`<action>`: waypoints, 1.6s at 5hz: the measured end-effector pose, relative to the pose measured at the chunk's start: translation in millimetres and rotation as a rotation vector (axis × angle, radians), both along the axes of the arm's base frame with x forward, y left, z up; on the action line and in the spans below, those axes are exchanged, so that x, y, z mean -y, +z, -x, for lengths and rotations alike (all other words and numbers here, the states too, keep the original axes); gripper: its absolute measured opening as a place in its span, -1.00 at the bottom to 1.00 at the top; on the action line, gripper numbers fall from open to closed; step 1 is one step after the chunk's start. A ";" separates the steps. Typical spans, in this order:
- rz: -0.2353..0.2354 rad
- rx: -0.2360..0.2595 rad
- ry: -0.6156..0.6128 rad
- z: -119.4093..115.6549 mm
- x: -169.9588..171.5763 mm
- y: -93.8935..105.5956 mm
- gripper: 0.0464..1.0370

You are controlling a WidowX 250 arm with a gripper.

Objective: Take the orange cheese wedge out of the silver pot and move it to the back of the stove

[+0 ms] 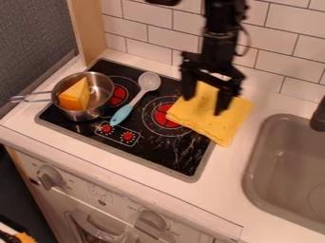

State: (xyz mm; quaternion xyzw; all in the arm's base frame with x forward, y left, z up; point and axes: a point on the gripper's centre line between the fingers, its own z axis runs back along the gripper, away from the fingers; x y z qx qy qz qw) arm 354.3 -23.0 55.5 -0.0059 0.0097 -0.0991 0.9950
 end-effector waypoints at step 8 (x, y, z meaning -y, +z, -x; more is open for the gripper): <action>-0.152 0.039 0.335 55.0 -186.8 9.6 0.92</action>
